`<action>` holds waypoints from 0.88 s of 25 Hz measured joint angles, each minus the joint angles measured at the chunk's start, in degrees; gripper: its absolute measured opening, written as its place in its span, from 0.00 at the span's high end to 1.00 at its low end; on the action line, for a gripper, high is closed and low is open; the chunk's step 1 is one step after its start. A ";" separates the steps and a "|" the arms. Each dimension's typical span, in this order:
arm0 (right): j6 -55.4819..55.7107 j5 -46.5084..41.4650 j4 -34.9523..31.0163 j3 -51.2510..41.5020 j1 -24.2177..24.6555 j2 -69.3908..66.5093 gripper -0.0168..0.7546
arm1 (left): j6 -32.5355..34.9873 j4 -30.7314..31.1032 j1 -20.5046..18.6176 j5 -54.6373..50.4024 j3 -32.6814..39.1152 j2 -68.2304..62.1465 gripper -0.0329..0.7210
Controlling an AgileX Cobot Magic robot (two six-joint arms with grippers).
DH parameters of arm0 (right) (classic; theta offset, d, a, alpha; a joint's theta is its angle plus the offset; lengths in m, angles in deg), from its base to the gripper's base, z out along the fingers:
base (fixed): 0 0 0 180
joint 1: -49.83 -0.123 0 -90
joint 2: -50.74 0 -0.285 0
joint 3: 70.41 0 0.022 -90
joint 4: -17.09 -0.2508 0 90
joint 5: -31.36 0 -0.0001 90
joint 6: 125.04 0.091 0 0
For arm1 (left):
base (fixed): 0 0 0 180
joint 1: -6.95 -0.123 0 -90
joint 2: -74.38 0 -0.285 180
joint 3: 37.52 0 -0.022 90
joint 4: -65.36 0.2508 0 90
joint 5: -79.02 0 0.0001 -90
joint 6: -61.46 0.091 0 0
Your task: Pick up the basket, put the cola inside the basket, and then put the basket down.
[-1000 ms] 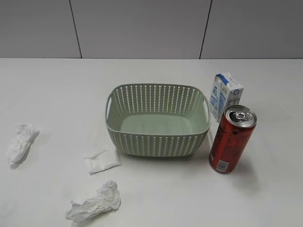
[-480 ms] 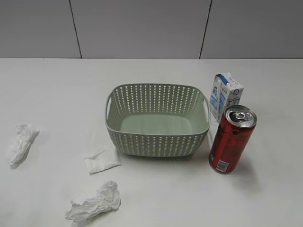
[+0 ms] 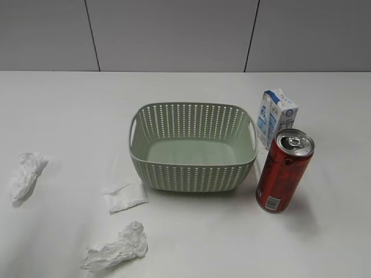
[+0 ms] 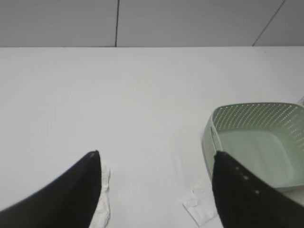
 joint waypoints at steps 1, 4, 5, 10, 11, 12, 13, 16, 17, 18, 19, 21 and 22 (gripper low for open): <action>0.00 0.00 0.00 0.00 0.00 0.00 0.31 | 0.00 0.00 1.09 -0.67 -1.95 -2.74 0.22; 0.00 0.05 0.00 0.00 0.00 0.00 0.31 | 0.00 -0.06 3.69 -2.89 -7.53 -10.69 0.22; 0.00 0.05 0.00 0.00 0.00 0.00 0.31 | 0.00 -0.13 4.23 -3.96 -9.45 -13.47 0.22; 0.00 0.05 0.00 0.00 0.00 0.00 0.31 | -0.78 -1.04 5.25 -10.87 -17.41 -26.07 0.22; 0.00 0.05 0.00 0.00 0.00 0.00 0.31 | -1.40 -1.13 5.25 -11.93 -18.80 -28.02 0.22; 0.00 0.05 0.00 0.00 0.00 0.00 0.31 | -2.06 -1.15 5.25 -13.21 -20.08 -30.25 0.22; 0.00 0.05 0.00 0.00 0.00 0.00 0.31 | -2.62 -1.15 5.37 -14.28 -21.34 -32.34 0.22; 0.00 0.05 0.00 0.00 0.00 0.00 0.31 | -4.41 -0.99 6.34 -15.95 -24.57 -37.55 0.22; 0.00 0.05 0.00 0.00 0.00 0.00 0.31 | -5.36 -0.68 7.04 -16.10 -25.47 -39.20 0.22; 0.00 0.05 0.00 0.00 0.00 0.00 0.31 | -6.37 0.03 7.87 -16.13 -26.50 -40.52 0.22; 0.00 0.05 0.00 0.00 0.00 0.00 0.31 | -7.40 0.87 8.68 -16.26 -27.50 -42.08 0.22; 0.00 0.05 0.00 0.00 0.00 0.00 0.31 | -9.07 3.57 10.81 -16.45 -29.02 -45.21 0.22; 0.00 0.05 0.00 0.00 0.00 0.00 0.31 | -10.19 4.54 11.86 -16.62 -29.71 -46.51 0.22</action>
